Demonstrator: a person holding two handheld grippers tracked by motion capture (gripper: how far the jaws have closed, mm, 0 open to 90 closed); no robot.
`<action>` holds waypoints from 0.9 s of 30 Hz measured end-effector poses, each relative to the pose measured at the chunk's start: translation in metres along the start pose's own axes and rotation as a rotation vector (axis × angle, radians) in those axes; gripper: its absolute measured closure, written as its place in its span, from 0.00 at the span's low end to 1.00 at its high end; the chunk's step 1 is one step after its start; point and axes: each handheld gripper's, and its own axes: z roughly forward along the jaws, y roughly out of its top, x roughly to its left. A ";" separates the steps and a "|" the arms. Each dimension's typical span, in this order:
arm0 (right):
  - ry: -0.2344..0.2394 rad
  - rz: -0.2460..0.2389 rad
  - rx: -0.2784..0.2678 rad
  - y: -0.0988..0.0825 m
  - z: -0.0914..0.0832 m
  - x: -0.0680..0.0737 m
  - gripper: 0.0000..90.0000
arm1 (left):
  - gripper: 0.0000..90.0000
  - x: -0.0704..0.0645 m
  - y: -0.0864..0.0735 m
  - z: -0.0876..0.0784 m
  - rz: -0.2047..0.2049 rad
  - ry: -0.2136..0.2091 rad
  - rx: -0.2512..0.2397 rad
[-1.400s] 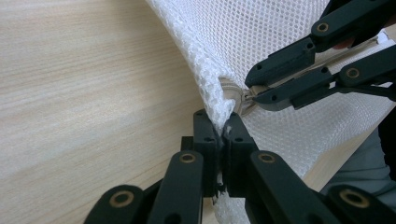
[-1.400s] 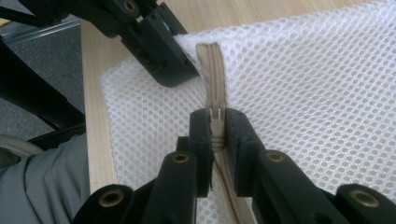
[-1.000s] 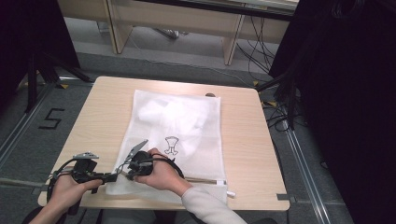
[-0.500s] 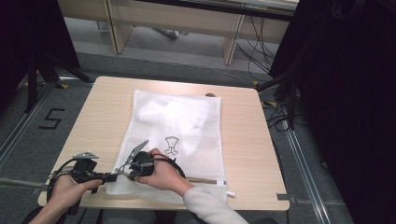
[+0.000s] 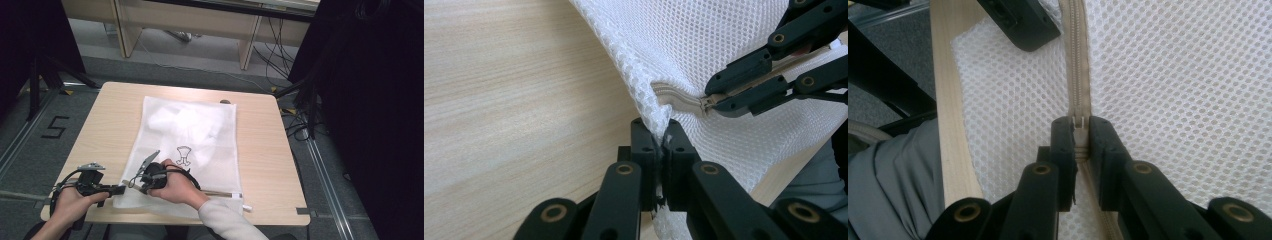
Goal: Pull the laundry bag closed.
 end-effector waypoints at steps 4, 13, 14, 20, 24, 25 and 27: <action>-0.005 -0.010 0.006 -0.002 -0.001 -0.001 0.92 | 0.95 0.000 0.000 0.000 -0.013 0.003 -0.011; -0.003 -0.001 0.008 -0.004 -0.002 -0.002 0.92 | 0.95 0.000 0.000 0.001 0.003 0.012 0.000; 0.007 -0.003 0.012 -0.004 -0.003 -0.002 0.92 | 0.95 0.000 0.000 0.001 0.002 0.013 0.001; -0.005 -0.002 0.016 -0.007 -0.006 -0.002 0.92 | 0.95 0.000 0.000 0.001 0.002 0.013 -0.002; -0.009 0.000 0.024 -0.010 -0.008 -0.002 0.92 | 0.95 0.000 0.000 0.000 0.001 0.013 -0.002; -0.009 0.000 0.024 -0.010 -0.008 -0.002 0.92 | 0.95 0.000 0.000 0.000 0.001 0.013 -0.002; -0.006 0.004 0.025 -0.012 -0.010 -0.004 0.92 | 0.95 0.000 0.000 0.001 -0.002 0.017 -0.008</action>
